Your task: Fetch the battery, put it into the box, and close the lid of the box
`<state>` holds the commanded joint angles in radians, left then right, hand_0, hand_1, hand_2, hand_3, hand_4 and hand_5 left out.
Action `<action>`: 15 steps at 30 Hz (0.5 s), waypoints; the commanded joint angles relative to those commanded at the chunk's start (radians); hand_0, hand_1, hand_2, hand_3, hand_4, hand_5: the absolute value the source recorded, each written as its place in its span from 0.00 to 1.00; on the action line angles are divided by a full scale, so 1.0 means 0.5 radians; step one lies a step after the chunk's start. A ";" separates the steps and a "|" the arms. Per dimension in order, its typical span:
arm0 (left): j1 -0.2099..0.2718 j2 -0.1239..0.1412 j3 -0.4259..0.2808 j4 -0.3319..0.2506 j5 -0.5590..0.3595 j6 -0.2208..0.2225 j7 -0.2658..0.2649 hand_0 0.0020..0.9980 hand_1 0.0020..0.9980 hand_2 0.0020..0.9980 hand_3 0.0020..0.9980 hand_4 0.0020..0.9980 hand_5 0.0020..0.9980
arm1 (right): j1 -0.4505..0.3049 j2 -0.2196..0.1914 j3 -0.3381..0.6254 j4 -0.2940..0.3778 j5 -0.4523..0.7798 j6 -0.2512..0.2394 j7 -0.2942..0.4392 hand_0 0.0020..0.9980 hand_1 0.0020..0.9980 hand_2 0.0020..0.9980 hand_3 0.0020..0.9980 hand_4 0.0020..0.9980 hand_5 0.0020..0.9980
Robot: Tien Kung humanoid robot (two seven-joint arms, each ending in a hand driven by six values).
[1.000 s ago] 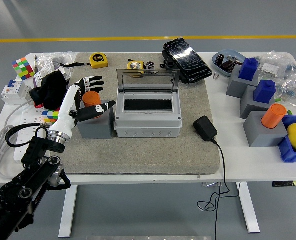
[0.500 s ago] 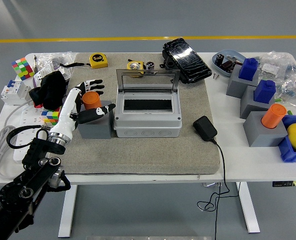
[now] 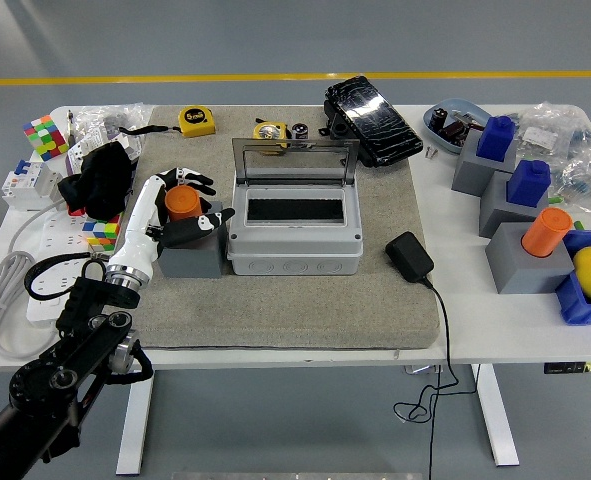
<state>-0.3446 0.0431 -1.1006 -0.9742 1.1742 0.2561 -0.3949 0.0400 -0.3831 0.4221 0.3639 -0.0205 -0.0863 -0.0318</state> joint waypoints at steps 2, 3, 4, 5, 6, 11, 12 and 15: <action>-0.015 -0.013 0.005 0.034 -0.044 0.015 -0.034 0.21 0.19 0.22 0.26 0.65 0.00 | 0.001 0.000 -0.005 0.000 0.000 -0.002 0.001 0.56 0.61 0.60 0.55 0.94 0.48; -0.022 -0.019 0.007 0.050 -0.060 0.019 -0.049 0.21 0.19 0.22 0.26 0.65 0.00 | 0.000 -0.001 -0.007 0.000 0.001 -0.003 0.003 0.56 0.61 0.60 0.55 0.94 0.48; -0.026 -0.023 0.009 0.059 -0.070 0.022 -0.058 0.21 0.19 0.22 0.26 0.65 0.00 | -0.001 -0.001 -0.009 0.000 0.001 -0.004 0.004 0.56 0.61 0.60 0.55 0.94 0.48; -0.033 -0.028 0.012 0.070 -0.082 0.026 -0.069 0.21 0.19 0.22 0.26 0.65 0.00 | -0.001 -0.002 -0.010 0.000 0.002 -0.005 0.005 0.56 0.61 0.60 0.55 0.94 0.48; -0.040 -0.033 0.016 0.081 -0.095 0.029 -0.080 0.17 0.13 0.17 0.21 0.53 0.00 | -0.001 -0.002 -0.012 0.000 0.002 -0.006 0.006 0.56 0.61 0.60 0.55 0.94 0.48; -0.062 -0.051 0.037 0.095 -0.122 0.030 -0.112 0.17 0.13 0.17 0.21 0.53 0.00 | -0.002 -0.001 -0.008 0.001 0.003 -0.011 0.015 0.56 0.61 0.60 0.55 0.94 0.48; -0.064 -0.053 0.038 0.094 -0.126 0.030 -0.115 0.16 0.12 0.15 0.20 0.53 0.00 | -0.002 -0.001 -0.006 0.001 0.003 -0.013 0.017 0.57 0.61 0.60 0.55 0.94 0.49; -0.070 -0.057 0.042 0.078 -0.127 0.028 -0.121 0.16 0.12 0.15 0.20 0.53 0.00 | -0.003 -0.001 -0.003 0.001 0.003 -0.015 0.023 0.57 0.61 0.60 0.55 0.94 0.49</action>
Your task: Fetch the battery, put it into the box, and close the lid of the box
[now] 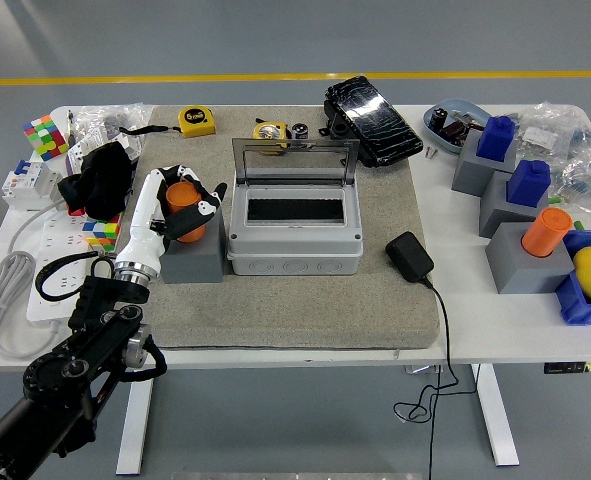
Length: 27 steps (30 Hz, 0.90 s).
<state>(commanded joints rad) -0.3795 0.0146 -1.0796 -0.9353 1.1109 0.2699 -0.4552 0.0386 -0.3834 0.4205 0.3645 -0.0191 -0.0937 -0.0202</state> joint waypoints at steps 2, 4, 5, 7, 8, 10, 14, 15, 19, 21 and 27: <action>0.000 0.004 0.004 -0.040 0.018 -0.002 0.003 0.16 0.12 0.15 0.20 0.53 0.00 | -0.002 0.000 0.002 0.000 0.001 -0.002 0.005 0.57 0.61 0.60 0.55 0.94 0.49; -0.001 0.012 0.011 -0.090 0.045 -0.001 0.017 0.15 0.11 0.15 0.20 0.53 0.00 | -0.003 0.000 0.002 -0.001 0.001 -0.002 0.007 0.56 0.61 0.60 0.55 0.94 0.48; -0.002 0.021 0.020 -0.131 0.075 0.001 0.031 0.15 0.11 0.15 0.20 0.53 0.00 | -0.003 0.001 0.002 -0.001 0.001 -0.002 0.008 0.56 0.61 0.60 0.55 0.94 0.48; -0.010 0.042 0.047 -0.206 0.145 0.008 0.056 0.15 0.11 0.15 0.20 0.53 0.00 | -0.005 0.001 0.004 -0.001 0.001 -0.003 0.010 0.56 0.61 0.60 0.55 0.94 0.48; -0.019 0.057 0.073 -0.254 0.191 0.011 0.073 0.15 0.11 0.15 0.20 0.53 0.00 | -0.005 0.001 0.003 -0.001 0.001 -0.003 0.010 0.56 0.61 0.60 0.55 0.94 0.48; -0.049 0.090 0.144 -0.344 0.284 0.013 0.120 0.15 0.11 0.15 0.20 0.53 0.00 | -0.006 0.000 0.003 -0.001 0.001 -0.003 0.011 0.56 0.61 0.60 0.55 0.94 0.48; -0.143 0.129 0.317 -0.476 0.553 0.039 0.283 0.15 0.11 0.15 0.20 0.53 0.00 | -0.004 -0.002 0.002 -0.001 0.000 -0.003 0.011 0.56 0.61 0.60 0.55 0.94 0.48; -0.169 0.130 0.359 -0.492 0.619 0.050 0.333 0.16 0.11 0.15 0.20 0.60 0.00 | -0.003 -0.002 0.005 -0.001 -0.001 -0.004 0.012 0.56 0.61 0.60 0.55 0.94 0.48; -0.288 0.117 0.517 -0.493 0.903 0.066 0.519 0.16 0.11 0.15 0.20 0.60 0.00 | 0.000 -0.002 0.009 0.000 -0.001 -0.005 0.013 0.56 0.61 0.60 0.55 0.94 0.48; -0.350 0.103 0.582 -0.470 1.040 0.064 0.602 0.18 0.12 0.16 0.21 0.66 0.00 | 0.000 -0.003 0.009 0.000 0.000 -0.005 0.013 0.56 0.61 0.60 0.55 0.94 0.48; -0.543 0.039 0.758 -0.358 1.424 0.006 0.854 0.18 0.13 0.17 0.22 0.75 0.00 | -0.003 -0.005 -0.002 0.000 0.007 -0.006 0.012 0.57 0.60 0.60 0.55 0.94 0.48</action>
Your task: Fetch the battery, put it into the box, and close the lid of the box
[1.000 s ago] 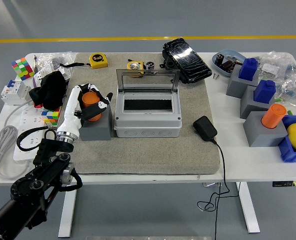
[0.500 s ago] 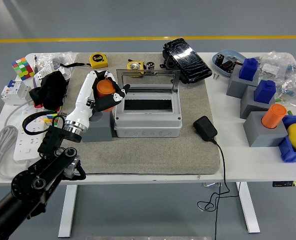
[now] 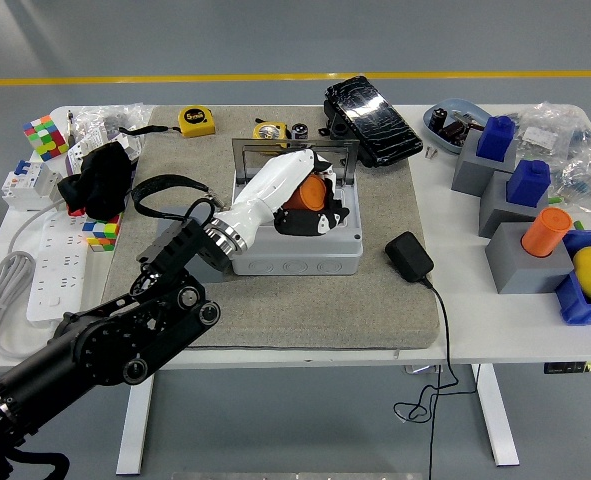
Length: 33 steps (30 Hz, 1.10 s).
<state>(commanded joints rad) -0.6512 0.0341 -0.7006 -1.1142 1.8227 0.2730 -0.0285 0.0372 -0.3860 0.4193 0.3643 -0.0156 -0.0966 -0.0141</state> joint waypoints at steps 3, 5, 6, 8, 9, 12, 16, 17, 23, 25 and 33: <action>-0.084 -0.051 0.072 0.070 0.084 -0.038 0.118 0.18 0.13 0.17 0.22 0.75 0.00 | 0.001 0.000 -0.004 0.001 0.001 0.000 0.000 0.57 0.60 0.60 0.55 0.94 0.48; -0.127 -0.068 0.109 0.111 0.127 -0.044 0.151 0.18 0.13 0.17 0.22 0.75 0.00 | 0.001 0.001 -0.007 0.001 0.002 -0.001 0.001 0.57 0.60 0.60 0.55 0.94 0.48; -0.138 -0.068 0.118 0.121 0.141 -0.045 0.159 0.19 0.14 0.17 0.24 0.92 0.00 | 0.001 0.001 -0.007 0.001 0.002 -0.001 0.001 0.56 0.60 0.60 0.55 0.94 0.48; -0.187 -0.068 0.163 0.169 0.175 -0.049 0.176 0.19 0.14 0.17 0.24 0.92 0.00 | 0.001 0.001 -0.014 0.001 0.003 -0.001 0.001 0.56 0.60 0.60 0.55 0.94 0.48; -0.205 -0.068 0.178 0.189 0.192 -0.051 0.184 0.19 0.14 0.17 0.24 0.92 0.00 | 0.002 0.001 -0.017 0.001 0.004 -0.001 0.000 0.56 0.60 0.60 0.55 0.94 0.48; -0.241 -0.068 0.209 0.237 0.203 -0.048 0.183 0.21 0.17 0.20 0.29 0.97 0.00 | 0.005 0.001 -0.019 0.002 0.004 -0.001 0.001 0.57 0.60 0.60 0.55 0.94 0.48; -0.271 -0.068 0.238 0.288 0.218 -0.033 0.153 0.21 0.17 0.20 0.29 0.97 0.00 | 0.008 0.001 -0.020 0.004 0.002 -0.002 0.001 0.57 0.60 0.60 0.55 0.94 0.48; -0.276 -0.068 0.247 0.297 0.208 -0.029 0.144 0.21 0.17 0.20 0.29 0.97 0.00 | 0.008 0.000 -0.019 0.005 0.001 -0.002 0.001 0.57 0.60 0.60 0.55 0.94 0.48; -0.278 -0.068 0.261 0.312 0.182 0.002 0.100 0.26 0.30 0.31 0.36 1.00 0.00 | 0.009 -0.001 -0.022 0.006 -0.001 -0.002 0.000 0.57 0.60 0.59 0.55 0.94 0.48; -0.277 -0.068 0.263 0.321 0.186 0.000 0.098 0.38 0.54 0.49 0.64 1.00 0.12 | 0.010 0.000 -0.022 0.006 -0.002 -0.002 0.001 0.56 0.60 0.60 0.55 0.94 0.48; -0.266 -0.068 0.263 0.336 0.165 -0.006 0.099 0.39 0.55 0.50 0.68 1.00 0.10 | 0.009 0.000 -0.019 0.009 -0.009 -0.002 0.001 0.57 0.60 0.60 0.55 0.93 0.48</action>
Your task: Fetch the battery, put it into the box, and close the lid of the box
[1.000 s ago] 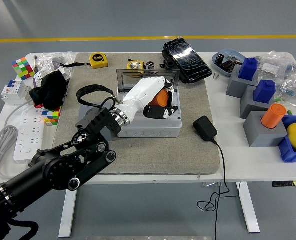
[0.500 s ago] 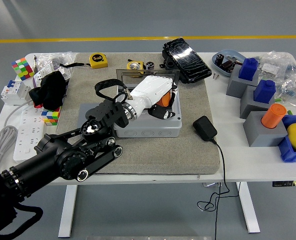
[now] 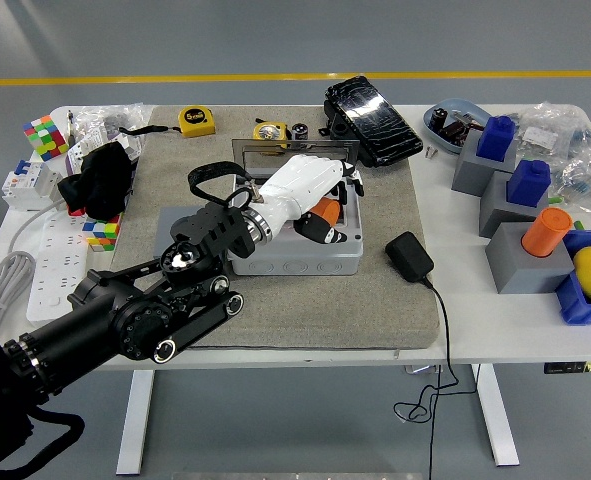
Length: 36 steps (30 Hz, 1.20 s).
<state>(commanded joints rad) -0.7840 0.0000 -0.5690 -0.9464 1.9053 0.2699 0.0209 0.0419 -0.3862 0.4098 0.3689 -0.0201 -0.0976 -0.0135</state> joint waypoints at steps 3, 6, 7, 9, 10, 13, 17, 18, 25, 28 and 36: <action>0.005 0.000 -0.012 -0.007 -0.005 -0.002 -0.001 0.39 0.55 0.51 0.68 1.00 0.10 | 0.001 -0.001 0.000 0.000 0.000 0.001 0.000 0.57 0.60 0.60 0.55 0.93 0.48; 0.016 0.000 -0.030 -0.034 -0.015 -0.005 -0.004 0.39 0.55 0.51 0.68 1.00 0.10 | 0.001 0.000 0.005 0.000 -0.003 0.001 0.000 0.57 0.60 0.60 0.55 0.93 0.48; 0.022 0.000 -0.039 -0.054 -0.026 -0.007 -0.005 0.39 0.55 0.51 0.68 1.00 0.10 | 0.001 0.000 0.007 0.000 -0.003 0.001 0.000 0.57 0.60 0.60 0.55 0.93 0.48; 0.029 0.000 -0.050 -0.086 -0.039 -0.009 -0.009 0.39 0.55 0.51 0.68 1.00 0.10 | 0.000 0.000 0.008 0.001 -0.005 0.001 0.000 0.57 0.60 0.60 0.55 0.93 0.48; 0.034 0.000 -0.057 -0.105 -0.051 -0.011 -0.010 0.39 0.55 0.51 0.68 1.00 0.14 | 0.000 0.000 0.008 0.000 -0.005 0.001 0.000 0.57 0.60 0.59 0.55 0.93 0.48; 0.060 0.000 -0.095 -0.179 -0.068 -0.020 -0.007 0.39 0.55 0.51 0.68 1.00 0.14 | -0.001 0.001 0.008 0.000 -0.006 0.002 0.000 0.57 0.60 0.59 0.55 0.93 0.48; 0.109 0.000 -0.162 -0.303 -0.069 -0.034 0.006 0.38 0.53 0.51 0.67 1.00 0.17 | -0.001 0.002 0.013 0.000 -0.009 0.001 0.001 0.57 0.60 0.60 0.55 0.93 0.48; 0.122 0.000 -0.177 -0.337 -0.069 -0.037 0.008 0.38 0.53 0.51 0.67 1.00 0.17 | -0.001 0.002 0.013 0.000 -0.010 0.001 0.001 0.57 0.60 0.60 0.55 0.93 0.48; 0.199 0.094 -0.210 -0.466 -0.052 -0.081 0.049 0.39 0.52 0.48 0.57 1.00 0.20 | -0.005 0.000 0.017 -0.002 -0.013 0.002 0.001 0.56 0.60 0.60 0.55 0.93 0.48; 0.259 0.189 -0.221 -0.525 -0.050 -0.076 0.040 0.38 0.49 0.45 0.55 1.00 0.20 | -0.005 0.001 0.027 -0.001 -0.016 0.001 0.003 0.56 0.60 0.59 0.55 0.93 0.48; 0.408 0.402 -0.287 -0.571 -0.042 -0.078 0.048 0.38 0.49 0.45 0.54 1.00 0.21 | -0.013 -0.002 0.038 -0.002 -0.019 0.002 0.006 0.56 0.60 0.59 0.55 0.93 0.48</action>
<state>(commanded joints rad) -0.5802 0.2009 -0.7122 -1.2320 1.8841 0.2309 0.0447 0.0353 -0.3872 0.4288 0.3681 -0.0294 -0.0964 -0.0107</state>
